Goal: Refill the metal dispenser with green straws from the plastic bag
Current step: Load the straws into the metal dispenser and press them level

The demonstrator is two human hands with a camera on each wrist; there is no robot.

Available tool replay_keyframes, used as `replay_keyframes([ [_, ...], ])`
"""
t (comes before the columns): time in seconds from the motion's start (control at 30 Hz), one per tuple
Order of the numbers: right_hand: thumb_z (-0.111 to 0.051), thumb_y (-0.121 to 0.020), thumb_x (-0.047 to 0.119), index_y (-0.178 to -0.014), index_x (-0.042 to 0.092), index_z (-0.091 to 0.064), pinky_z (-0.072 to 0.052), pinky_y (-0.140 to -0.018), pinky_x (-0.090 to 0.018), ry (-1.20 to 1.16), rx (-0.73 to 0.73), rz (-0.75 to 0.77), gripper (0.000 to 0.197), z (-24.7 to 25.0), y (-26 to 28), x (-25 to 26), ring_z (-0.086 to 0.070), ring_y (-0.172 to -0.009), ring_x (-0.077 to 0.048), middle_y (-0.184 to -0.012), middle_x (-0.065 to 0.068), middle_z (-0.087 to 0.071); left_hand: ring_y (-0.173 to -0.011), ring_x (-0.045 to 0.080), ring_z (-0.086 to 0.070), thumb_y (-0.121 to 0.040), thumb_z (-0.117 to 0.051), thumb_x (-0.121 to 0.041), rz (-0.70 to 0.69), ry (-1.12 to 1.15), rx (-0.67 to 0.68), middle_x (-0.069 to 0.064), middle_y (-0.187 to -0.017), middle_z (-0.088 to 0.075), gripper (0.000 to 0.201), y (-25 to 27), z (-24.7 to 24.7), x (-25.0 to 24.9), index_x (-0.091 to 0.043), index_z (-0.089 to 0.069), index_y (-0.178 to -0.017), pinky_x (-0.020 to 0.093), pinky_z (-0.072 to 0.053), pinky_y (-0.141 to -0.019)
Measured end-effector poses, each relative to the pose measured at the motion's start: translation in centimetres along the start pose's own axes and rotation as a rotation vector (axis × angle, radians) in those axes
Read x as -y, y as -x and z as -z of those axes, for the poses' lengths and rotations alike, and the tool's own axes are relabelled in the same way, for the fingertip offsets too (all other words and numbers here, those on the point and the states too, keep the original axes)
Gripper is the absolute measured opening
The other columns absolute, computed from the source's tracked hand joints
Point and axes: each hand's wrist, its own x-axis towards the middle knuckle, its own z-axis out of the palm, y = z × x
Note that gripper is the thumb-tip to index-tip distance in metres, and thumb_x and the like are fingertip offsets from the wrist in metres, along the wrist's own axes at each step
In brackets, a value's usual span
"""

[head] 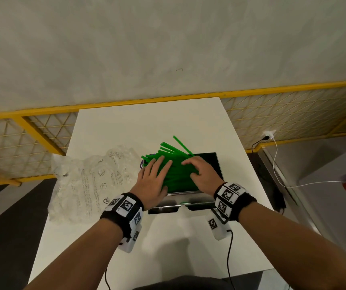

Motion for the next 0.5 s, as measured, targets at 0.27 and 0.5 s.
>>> replay_keyframes([
  [0.27,-0.057,-0.088,0.013,-0.145,0.011,-0.026,-0.028,-0.114,-0.036,0.258,0.029,-0.139,0.065,1.6,-1.4,-0.2,-0.031,-0.134,-0.024,-0.145,-0.009,-0.033,-0.143,0.022,-0.015,-0.096,-0.045,-0.021,0.262,0.504,-0.275,0.008,-0.157,-0.008,0.07,-1.3,2.7,0.2,-0.013,-0.001,-0.15,0.029,-0.016,-0.114],
  [0.5,-0.036,-0.098,0.012,-0.15,0.011,0.007,-0.001,-0.119,-0.032,0.528,0.422,-0.07,0.068,-0.7,-1.6,0.4,0.008,-0.147,-0.019,-0.159,-0.004,0.01,-0.117,0.012,-0.05,-0.098,-0.039,-0.016,0.384,0.746,-0.127,0.003,-0.136,-0.046,0.054,-1.8,2.4,-0.1,-0.017,-0.021,-0.149,0.017,-0.035,-0.093],
])
